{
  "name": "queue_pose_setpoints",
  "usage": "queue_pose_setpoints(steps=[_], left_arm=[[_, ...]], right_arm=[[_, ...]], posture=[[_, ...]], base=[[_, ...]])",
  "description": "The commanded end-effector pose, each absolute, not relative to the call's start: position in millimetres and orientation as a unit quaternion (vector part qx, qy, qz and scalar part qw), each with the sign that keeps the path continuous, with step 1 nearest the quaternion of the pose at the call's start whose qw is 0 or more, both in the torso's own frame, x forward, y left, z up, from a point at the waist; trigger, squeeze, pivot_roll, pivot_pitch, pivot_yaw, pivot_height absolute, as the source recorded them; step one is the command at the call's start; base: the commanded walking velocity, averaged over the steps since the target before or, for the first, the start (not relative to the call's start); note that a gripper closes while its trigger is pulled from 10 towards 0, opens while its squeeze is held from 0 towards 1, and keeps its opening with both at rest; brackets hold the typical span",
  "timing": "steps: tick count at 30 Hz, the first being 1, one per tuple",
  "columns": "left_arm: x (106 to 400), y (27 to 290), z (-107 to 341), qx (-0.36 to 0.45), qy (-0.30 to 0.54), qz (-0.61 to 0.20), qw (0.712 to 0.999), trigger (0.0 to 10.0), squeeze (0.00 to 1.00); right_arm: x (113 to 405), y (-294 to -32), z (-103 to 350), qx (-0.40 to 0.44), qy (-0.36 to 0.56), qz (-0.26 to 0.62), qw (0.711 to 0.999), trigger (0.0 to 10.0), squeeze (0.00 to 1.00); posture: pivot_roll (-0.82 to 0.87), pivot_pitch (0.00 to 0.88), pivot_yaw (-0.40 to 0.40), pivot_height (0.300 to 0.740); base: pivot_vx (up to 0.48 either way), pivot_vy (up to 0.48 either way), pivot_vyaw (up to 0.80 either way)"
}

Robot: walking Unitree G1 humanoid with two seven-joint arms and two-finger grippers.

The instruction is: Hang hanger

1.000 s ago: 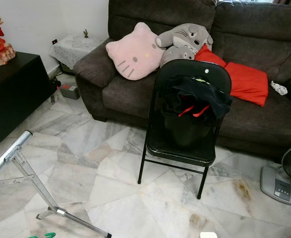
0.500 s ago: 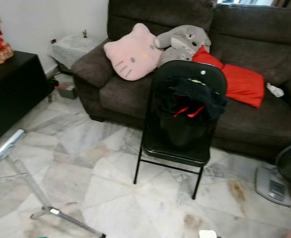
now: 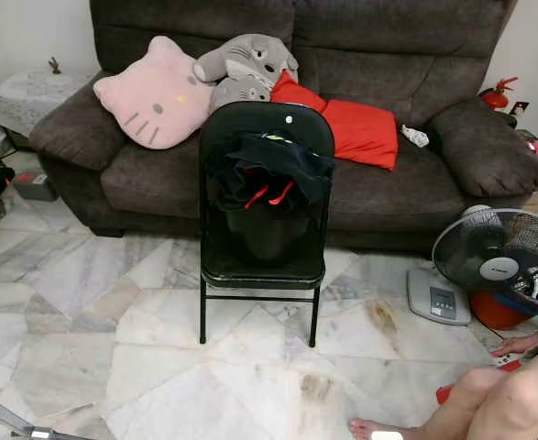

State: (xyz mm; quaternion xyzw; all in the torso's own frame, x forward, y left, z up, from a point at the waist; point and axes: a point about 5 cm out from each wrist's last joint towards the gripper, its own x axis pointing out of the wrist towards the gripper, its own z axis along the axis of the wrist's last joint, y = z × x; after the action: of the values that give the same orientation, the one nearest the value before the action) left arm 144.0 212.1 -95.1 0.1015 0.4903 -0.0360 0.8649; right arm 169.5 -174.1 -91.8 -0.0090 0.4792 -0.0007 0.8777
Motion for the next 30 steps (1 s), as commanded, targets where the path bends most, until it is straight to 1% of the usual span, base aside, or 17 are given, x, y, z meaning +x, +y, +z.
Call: queue_pose_setpoints(steps=[1, 17, 24, 26, 30], left_arm=[[130.6, 198.5, -102.4, 0.087, 0.513, -0.058, 0.852, 10.0, 0.0], [131.7, 197.7, -102.1, 0.089, 0.511, -0.063, 0.853, 10.0, 0.0], [131.4, 198.3, -102.2, 0.09, 0.512, -0.062, 0.852, 10.0, 0.0], [131.3, 198.3, -102.2, 0.09, 0.512, -0.062, 0.852, 10.0, 0.0], [130.7, 198.6, -102.3, 0.091, 0.513, -0.065, 0.851, 10.0, 0.0]], right_arm=[[167.6, -174.6, -92.6, -0.007, 0.482, -0.004, 0.876, 10.0, 0.0], [168.0, -175.3, -92.4, -0.009, 0.482, -0.007, 0.876, 10.0, 0.0], [167.9, -174.6, -92.5, -0.011, 0.483, -0.004, 0.876, 10.0, 0.0], [168.1, -174.5, -92.3, -0.011, 0.481, -0.004, 0.877, 10.0, 0.0], [167.5, -174.4, -92.6, -0.016, 0.481, -0.003, 0.876, 10.0, 0.0]], posture=[[0.0, 0.098, -0.045, 0.74], [-0.01, 0.091, -0.049, 0.74], [-0.01, 0.077, -0.045, 0.74], [-0.01, 0.077, -0.045, 0.74], [-0.01, 0.067, -0.041, 0.74]], base=[[0.0, 0.0, 0.0], [0.0, 0.0, 0.0], [0.0, 0.0, -0.66], [0.0, 0.0, -0.41], [0.0, 0.0, 0.0]])
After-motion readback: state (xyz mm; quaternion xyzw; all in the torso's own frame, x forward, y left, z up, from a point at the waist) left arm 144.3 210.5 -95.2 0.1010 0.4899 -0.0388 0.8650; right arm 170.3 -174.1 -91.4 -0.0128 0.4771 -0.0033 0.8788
